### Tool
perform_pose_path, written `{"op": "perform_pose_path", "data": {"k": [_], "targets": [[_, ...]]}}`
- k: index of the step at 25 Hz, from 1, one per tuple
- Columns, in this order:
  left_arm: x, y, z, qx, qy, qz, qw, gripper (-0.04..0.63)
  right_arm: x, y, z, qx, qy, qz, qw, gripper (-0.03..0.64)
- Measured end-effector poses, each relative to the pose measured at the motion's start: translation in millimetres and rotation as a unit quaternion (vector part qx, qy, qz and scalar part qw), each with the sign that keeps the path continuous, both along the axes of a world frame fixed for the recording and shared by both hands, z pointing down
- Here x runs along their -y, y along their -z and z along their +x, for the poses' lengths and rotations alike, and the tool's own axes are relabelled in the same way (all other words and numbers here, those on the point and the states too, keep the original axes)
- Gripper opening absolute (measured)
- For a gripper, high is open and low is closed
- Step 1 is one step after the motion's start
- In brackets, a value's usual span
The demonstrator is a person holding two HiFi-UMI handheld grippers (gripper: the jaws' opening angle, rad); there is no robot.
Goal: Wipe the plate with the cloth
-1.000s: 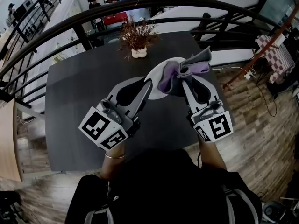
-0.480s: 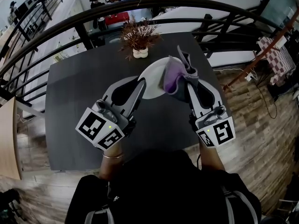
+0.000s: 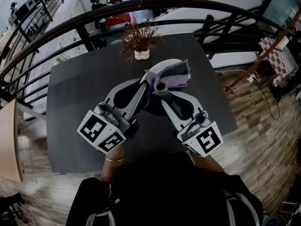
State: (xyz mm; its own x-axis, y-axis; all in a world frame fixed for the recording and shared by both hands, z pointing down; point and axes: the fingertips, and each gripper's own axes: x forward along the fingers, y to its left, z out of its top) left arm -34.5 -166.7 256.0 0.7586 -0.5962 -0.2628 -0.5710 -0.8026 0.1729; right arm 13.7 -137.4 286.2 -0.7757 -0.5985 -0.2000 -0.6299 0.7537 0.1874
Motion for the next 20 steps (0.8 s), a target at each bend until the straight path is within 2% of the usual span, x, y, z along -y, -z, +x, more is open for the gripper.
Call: {"op": "perform_pose_path", "data": {"k": [6, 12, 16, 20], "targets": [[-5, 2, 6, -0.005, -0.01, -0.003, 0.9999, 0.017, 3, -9, -10, -0.005, 0.007, -0.013, 1.0, 0.058], [-4, 0, 10, -0.01, -0.018, -0.01, 0.9997, 0.017, 6, -13, -2, -0.022, -0.012, -0.001, 1.0, 0.058], [-4, 0, 9, -0.011, -0.02, -0.011, 0.9997, 0.017, 10, -22, 6, -0.045, -0.034, -0.011, 0.998, 0.058], [-6, 4, 7, -0.023, -0.024, -0.016, 0.9993, 0.018, 13, -20, 16, -0.056, -0.052, -0.002, 0.997, 0.058]]}}
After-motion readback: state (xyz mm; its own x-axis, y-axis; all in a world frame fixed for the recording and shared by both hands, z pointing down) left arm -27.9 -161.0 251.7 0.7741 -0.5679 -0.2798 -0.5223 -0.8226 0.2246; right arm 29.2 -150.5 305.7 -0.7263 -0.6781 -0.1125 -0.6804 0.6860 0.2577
